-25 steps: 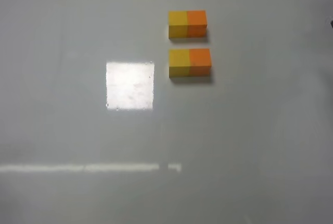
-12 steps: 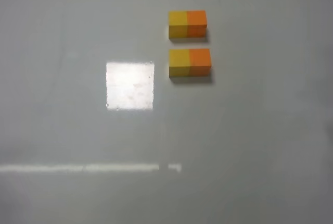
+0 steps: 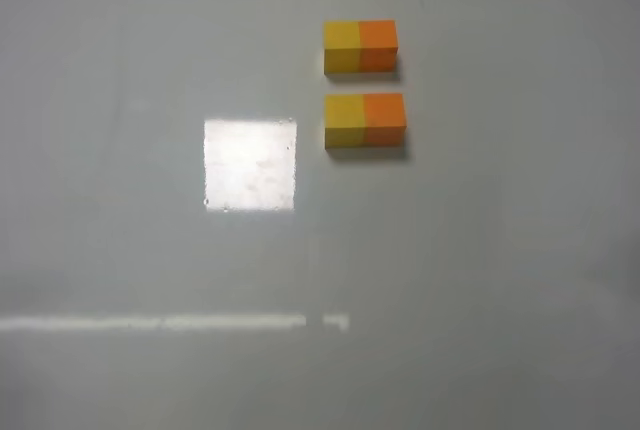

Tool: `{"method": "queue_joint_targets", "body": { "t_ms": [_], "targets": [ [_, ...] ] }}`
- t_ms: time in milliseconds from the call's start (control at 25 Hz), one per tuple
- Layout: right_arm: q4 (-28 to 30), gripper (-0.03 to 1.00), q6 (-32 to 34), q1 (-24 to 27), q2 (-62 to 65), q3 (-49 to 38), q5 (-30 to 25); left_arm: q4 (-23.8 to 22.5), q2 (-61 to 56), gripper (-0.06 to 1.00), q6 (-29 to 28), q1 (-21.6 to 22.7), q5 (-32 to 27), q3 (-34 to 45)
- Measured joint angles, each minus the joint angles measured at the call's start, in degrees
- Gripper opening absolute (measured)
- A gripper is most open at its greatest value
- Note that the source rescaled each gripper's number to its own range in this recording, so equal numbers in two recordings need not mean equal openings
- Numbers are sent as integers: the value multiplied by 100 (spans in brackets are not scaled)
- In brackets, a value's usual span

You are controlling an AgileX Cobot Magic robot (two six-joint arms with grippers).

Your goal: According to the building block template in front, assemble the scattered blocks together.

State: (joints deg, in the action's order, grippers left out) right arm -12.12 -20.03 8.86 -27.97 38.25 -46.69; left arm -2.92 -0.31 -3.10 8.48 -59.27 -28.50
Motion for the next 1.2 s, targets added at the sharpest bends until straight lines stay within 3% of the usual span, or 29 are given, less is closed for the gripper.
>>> {"method": "queue_joint_targets", "body": {
  "t_ms": [200, 600, 880, 1200],
  "targets": [
    [369, 38, 490, 0, 820, -289, -274, 0, 0, 77, 0, 0, 0, 0],
    [472, 38, 1231, 0, 2315, -559, -1362, 0, 0, 77, 0, 0, 0, 0],
    [740, 38, 1692, -19, 2820, -961, -1361, -13, 0, 77, 0, 0, 0, 0],
    [666, 38, 1729, -802, 2820, -962, -1342, -18, 0, 77, 0, 0, 0, 0]
  ]
}}
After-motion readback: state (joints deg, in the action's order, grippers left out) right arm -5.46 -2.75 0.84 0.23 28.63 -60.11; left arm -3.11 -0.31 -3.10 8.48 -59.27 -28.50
